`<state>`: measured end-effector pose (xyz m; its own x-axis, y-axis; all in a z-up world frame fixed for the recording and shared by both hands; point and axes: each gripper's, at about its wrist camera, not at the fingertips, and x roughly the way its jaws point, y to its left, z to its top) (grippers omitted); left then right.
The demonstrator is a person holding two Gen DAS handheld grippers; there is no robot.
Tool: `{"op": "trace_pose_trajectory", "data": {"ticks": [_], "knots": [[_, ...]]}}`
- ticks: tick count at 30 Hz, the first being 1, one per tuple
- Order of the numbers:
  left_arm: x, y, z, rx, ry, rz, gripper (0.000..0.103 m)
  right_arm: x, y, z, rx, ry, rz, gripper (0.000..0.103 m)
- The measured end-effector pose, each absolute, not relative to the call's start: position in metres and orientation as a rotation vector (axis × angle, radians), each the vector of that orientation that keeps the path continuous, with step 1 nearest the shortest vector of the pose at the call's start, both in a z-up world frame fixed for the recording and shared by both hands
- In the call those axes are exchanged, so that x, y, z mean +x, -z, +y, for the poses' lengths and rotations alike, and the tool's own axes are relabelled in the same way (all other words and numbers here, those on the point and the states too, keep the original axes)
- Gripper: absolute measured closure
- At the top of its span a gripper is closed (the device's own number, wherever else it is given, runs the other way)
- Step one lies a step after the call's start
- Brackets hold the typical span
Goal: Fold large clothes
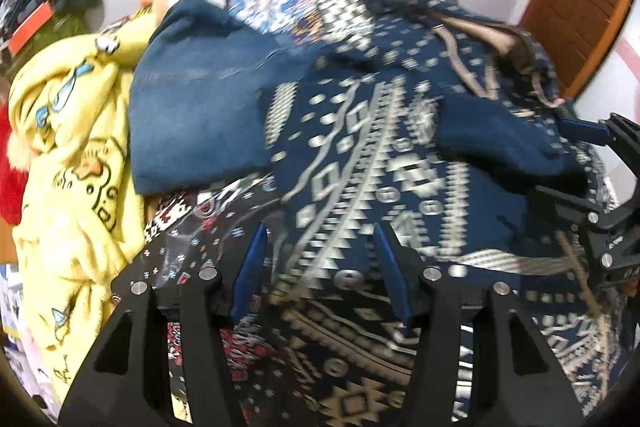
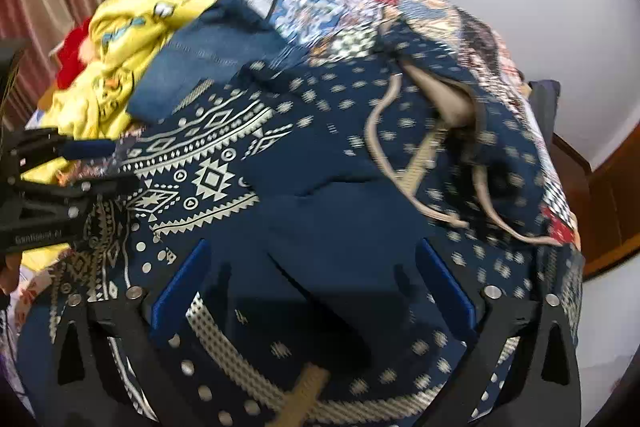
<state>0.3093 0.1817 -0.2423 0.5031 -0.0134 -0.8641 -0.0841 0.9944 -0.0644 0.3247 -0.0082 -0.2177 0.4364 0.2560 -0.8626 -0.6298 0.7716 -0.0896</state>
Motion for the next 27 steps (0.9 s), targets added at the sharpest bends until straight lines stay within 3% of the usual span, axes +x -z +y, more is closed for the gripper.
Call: {"op": "trace_pose_trajectory", "data": {"ticks": [5,7,11,13,27], "knots": [[0.317,0.265,0.192,-0.149,-0.048,1.082,0.048,0.335,0.239,0.002,-0.474,-0.549,1.013,0.039],[0.317,0.269,0.192,-0.155,-0.043,1.079,0.048,0.339,0.24,0.001,-0.446,-0.55,1.008,0.044],[0.318,0.272,0.186,-0.114,-0.057,1.072,0.043,0.347,0.236,0.001,-0.427,-0.518,1.004,0.076],[0.318,0.271,0.184,-0.093,-0.063,1.07,0.043,0.348,0.232,-0.003,-0.417,-0.506,1.0,0.085],[0.327,0.273,0.177,-0.064,-0.108,1.102,0.041,0.337,0.161,-0.102,-0.277,-0.371,0.824,0.091]]}}
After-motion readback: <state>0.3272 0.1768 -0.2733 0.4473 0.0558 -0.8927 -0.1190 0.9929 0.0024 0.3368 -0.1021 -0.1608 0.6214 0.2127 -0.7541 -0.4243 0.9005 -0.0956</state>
